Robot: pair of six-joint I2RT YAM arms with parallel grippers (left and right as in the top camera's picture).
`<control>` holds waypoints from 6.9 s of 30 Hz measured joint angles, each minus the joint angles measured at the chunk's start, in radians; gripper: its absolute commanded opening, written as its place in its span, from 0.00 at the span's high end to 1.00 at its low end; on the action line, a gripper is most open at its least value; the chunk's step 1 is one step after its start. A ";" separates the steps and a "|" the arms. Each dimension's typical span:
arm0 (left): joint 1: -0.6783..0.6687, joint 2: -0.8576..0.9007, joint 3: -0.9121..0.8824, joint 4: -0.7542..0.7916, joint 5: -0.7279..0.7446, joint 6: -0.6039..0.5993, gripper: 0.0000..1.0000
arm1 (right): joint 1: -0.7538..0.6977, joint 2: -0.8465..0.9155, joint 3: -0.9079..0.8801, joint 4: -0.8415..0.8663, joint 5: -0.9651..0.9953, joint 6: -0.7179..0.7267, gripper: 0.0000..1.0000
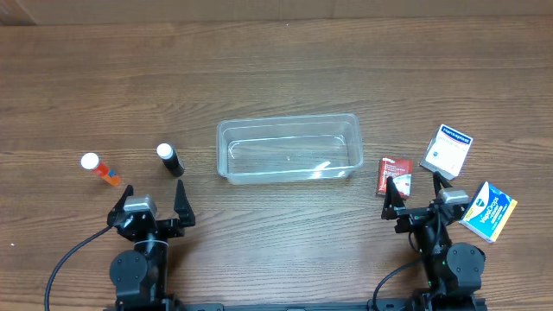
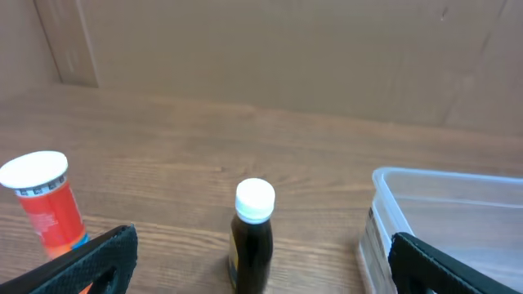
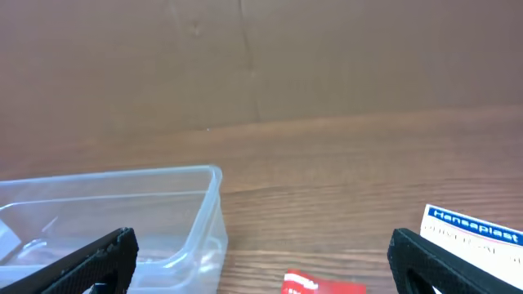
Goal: Pack container
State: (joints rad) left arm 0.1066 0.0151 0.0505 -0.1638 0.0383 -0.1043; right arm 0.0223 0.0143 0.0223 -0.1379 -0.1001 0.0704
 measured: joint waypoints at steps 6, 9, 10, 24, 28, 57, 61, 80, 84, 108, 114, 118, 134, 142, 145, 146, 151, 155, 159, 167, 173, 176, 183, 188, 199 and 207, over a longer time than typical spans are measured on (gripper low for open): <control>0.000 0.019 0.213 -0.173 0.011 -0.001 0.00 | 0.000 0.097 0.137 -0.119 -0.001 0.023 0.00; 0.000 0.087 0.353 -0.264 0.010 -0.002 0.00 | 0.000 0.216 0.278 -0.188 0.000 0.031 0.00; 0.000 0.115 0.390 -0.288 0.010 -0.001 0.00 | 0.000 0.249 0.319 -0.229 0.000 0.031 0.00; 0.000 0.929 1.158 -1.022 -0.019 -0.031 0.00 | -0.047 1.055 1.170 -1.023 -0.006 0.084 0.00; 0.000 1.078 1.303 -1.127 -0.003 -0.031 0.00 | -0.081 1.151 1.222 -1.085 -0.008 0.083 0.00; -0.016 1.871 1.400 -0.916 -0.011 -0.108 0.64 | -0.107 1.247 1.223 -1.088 -0.024 0.086 0.00; -0.016 1.878 1.401 -0.913 -0.012 -0.116 0.81 | -0.107 1.247 1.223 -1.088 -0.023 0.086 0.00; -0.115 1.892 1.763 -1.213 -0.008 -0.129 0.96 | -0.107 1.247 1.223 -1.086 -0.023 0.086 0.00; -0.267 1.892 1.954 -1.344 -0.008 -0.132 0.96 | -0.107 1.247 1.223 -1.086 -0.023 0.086 0.00; -0.469 1.891 1.613 -0.964 -0.134 -0.237 0.96 | -0.107 1.247 1.225 -1.086 -0.027 0.086 0.00; -0.469 1.892 1.552 -0.889 -0.134 -0.237 0.96 | -0.107 1.247 1.225 -1.087 -0.027 0.087 0.00; -0.469 1.892 1.503 -0.807 -0.138 -0.237 0.96 | -0.107 1.247 1.225 -1.086 -0.027 0.086 0.00; -0.469 1.893 1.496 -0.752 -0.193 -0.237 0.43 | -0.107 1.247 1.225 -1.089 -0.026 0.086 0.00; -0.469 1.893 1.496 -0.751 -0.192 -0.237 0.43 | -0.107 1.247 1.225 -1.089 -0.027 0.086 0.00; -0.469 1.893 1.500 -0.756 -0.192 -0.237 0.41 | -0.107 1.247 1.225 -1.088 -0.027 0.086 0.00; -0.469 1.893 1.505 -0.760 -0.193 -0.237 0.39 | -0.107 1.247 1.225 -1.089 -0.026 0.086 0.00; -0.469 1.868 1.658 -0.918 -0.193 -0.216 0.00 | -0.107 1.247 1.225 -1.089 -0.027 0.086 0.00; -0.426 1.727 1.738 -1.173 -0.192 -0.229 0.00 | -0.107 1.247 1.225 -1.089 -0.027 0.086 0.00; -0.344 1.543 1.744 -1.299 -0.195 -0.241 0.00 | -0.107 1.247 1.225 -1.091 -0.027 0.086 0.00; 0.018 1.287 1.572 -1.304 -0.189 -0.240 0.00 | -0.107 1.247 1.226 -1.093 -0.026 0.086 0.00; 0.347 1.382 1.454 -1.162 -0.082 -0.172 0.00 | -0.107 1.247 1.227 -1.094 -0.027 0.087 0.00; 0.380 1.488 1.453 -1.121 -0.048 -0.131 0.00 | -0.107 1.247 1.227 -1.093 -0.027 0.086 0.00; 0.380 1.719 1.448 -1.085 -0.017 -0.101 0.00 | -0.107 1.247 1.227 -1.093 -0.027 0.086 0.00; 0.380 1.771 1.446 -1.016 -0.014 -0.101 0.12 | -0.107 1.247 1.227 -1.094 -0.027 0.086 0.00; 0.380 1.771 1.446 -0.980 -0.011 -0.095 0.39 | -0.107 1.247 1.227 -1.093 -0.027 0.086 0.00; 0.380 1.772 1.446 -1.010 -0.011 -0.093 0.56 | -0.107 1.247 1.227 -1.094 -0.027 0.086 0.00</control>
State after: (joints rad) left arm 0.4862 1.7866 1.4963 -1.1736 0.0269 -0.1974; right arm -0.0845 1.2617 1.2491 -1.2316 -0.1268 0.1562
